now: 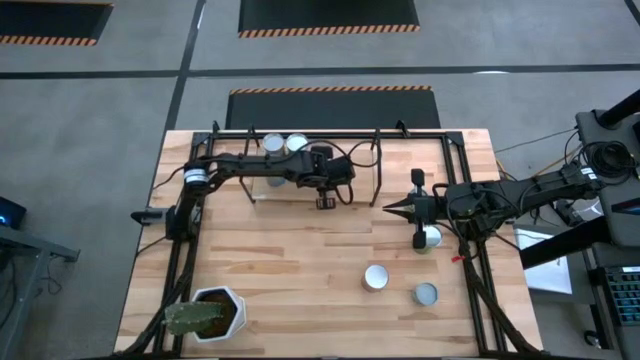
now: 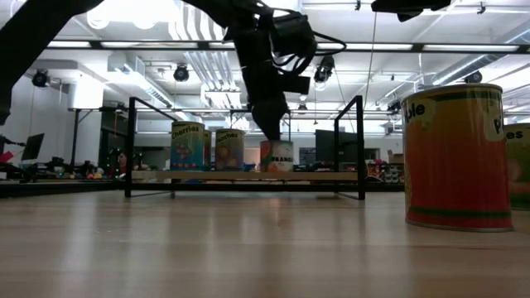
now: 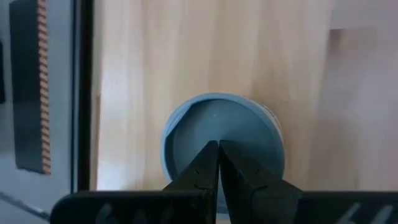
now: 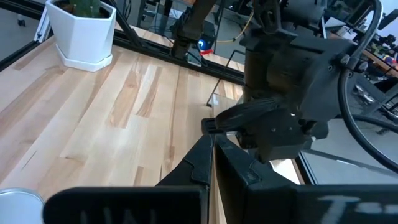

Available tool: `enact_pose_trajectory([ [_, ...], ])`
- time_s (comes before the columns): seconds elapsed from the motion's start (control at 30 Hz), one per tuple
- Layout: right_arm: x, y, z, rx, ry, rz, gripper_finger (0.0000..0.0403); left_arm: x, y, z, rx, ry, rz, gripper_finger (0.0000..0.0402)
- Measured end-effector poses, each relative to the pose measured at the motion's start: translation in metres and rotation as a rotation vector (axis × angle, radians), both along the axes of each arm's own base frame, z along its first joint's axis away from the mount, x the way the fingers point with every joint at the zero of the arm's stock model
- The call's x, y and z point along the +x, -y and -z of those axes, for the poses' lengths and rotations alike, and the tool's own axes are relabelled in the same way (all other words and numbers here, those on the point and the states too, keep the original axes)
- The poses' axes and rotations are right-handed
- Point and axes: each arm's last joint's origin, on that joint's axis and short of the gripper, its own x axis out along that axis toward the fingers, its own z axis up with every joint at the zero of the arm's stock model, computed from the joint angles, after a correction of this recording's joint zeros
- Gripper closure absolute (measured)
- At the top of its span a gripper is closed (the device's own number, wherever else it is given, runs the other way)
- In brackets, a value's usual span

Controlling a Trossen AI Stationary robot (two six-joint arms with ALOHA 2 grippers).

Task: Pick and place cans onto a shelf
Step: Put the small canned oranges on the shelf

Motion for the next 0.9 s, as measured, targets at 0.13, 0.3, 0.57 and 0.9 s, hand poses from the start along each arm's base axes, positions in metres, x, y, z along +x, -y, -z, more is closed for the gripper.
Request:
enact_pose_trajectory([
  [0.13, 0.000, 0.000, 0.000, 0.000, 0.000, 0.000, 0.0394, 0.002, 0.006, 0.000, -0.044, 0.008, 0.053, 0.0401],
  [0.3, 0.000, 0.000, 0.000, 0.000, 0.000, 0.000, 0.0394, 0.003, 0.009, -0.001, -0.049, 0.011, 0.065, 0.0401],
  [0.57, 0.000, 0.000, 0.000, 0.002, 0.000, 0.000, 0.0394, 0.004, 0.009, -0.009, -0.050, 0.029, 0.068, 0.0401],
  [0.9, 0.000, 0.000, 0.000, 0.002, -0.002, 0.000, 0.0394, -0.004, 0.045, -0.056, 0.141, 0.127, 0.028, 0.0401],
])
